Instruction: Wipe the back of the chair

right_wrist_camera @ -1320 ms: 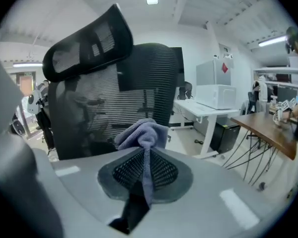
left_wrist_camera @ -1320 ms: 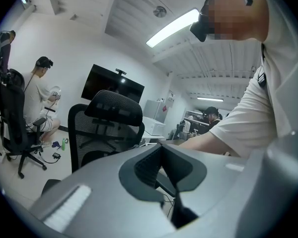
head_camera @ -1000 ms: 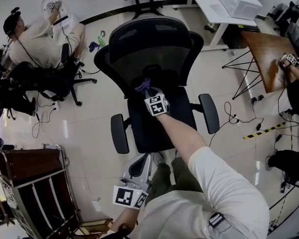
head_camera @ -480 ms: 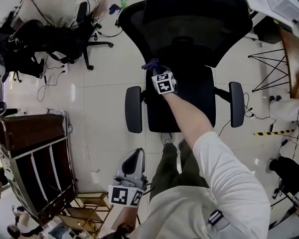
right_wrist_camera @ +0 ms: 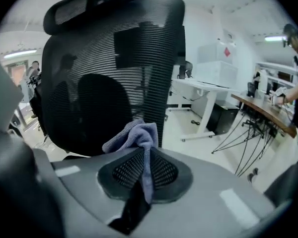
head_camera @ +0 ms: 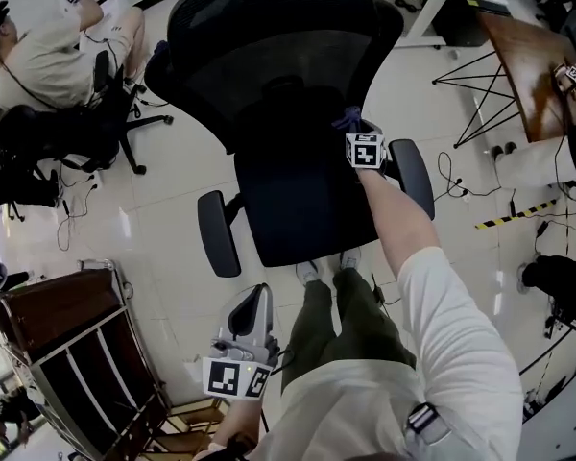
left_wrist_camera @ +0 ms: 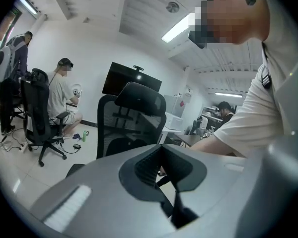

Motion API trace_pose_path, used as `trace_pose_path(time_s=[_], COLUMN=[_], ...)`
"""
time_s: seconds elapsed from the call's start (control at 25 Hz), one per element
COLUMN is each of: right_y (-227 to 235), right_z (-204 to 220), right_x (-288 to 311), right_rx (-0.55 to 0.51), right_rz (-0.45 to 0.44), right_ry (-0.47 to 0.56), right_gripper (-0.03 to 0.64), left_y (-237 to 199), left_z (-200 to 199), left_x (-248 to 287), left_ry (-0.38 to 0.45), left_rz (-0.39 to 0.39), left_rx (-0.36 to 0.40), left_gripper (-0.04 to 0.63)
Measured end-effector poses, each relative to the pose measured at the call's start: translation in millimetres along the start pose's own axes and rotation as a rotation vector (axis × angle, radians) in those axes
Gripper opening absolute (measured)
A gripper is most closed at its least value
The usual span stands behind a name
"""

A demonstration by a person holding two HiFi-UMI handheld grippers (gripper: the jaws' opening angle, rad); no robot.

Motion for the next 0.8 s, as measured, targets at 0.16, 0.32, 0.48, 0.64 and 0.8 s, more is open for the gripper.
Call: trace_pose_path(time_s=[0.16,0.32,0.48,0.64,0.8], right_y=[15.7,-13.2,-40.0,-81.4,-127.6], right_z=[-3.8,-21.8,36.9,127.2,162.0], right_x=[-13.6,-69.1,-171.3,-272.7,-443.6], right_rx=[0.009,-0.033,0.016,-0.054,-0.139], right_rz=[-0.019,-0.093,-0.136,-0.158,-0.203], right_ry=[0.026,0.147,0.322,0.630,0.883], right_gripper=[0.032,0.032,0.032,0.032,0.032], left_y=[19.8,42.2,74.4,81.3,87.6], left_z=[-6.6,-33.3,14.2,139.4,141.9], left_x=[18.6,3.0,-93.7,-187.0,-229.2], left_ry=[-0.022,0.009,0.118,0.263,0.316], left_rz=[0.037,0.033,0.012,-0.001,-0.039], left_rx=[0.014,0.057,0.142,0.238,0.272], left_gripper=[0.130,0.130,0.130,0.130,0.130])
Point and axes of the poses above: the fingertips, and each gripper's own axes: x forward along the fingers, y to its right, z out of its underside, the point moved 7 cm from there along -x, backward along the fingers, and after that the axes turned 15 degrees about -y, right-handed, at the moved point
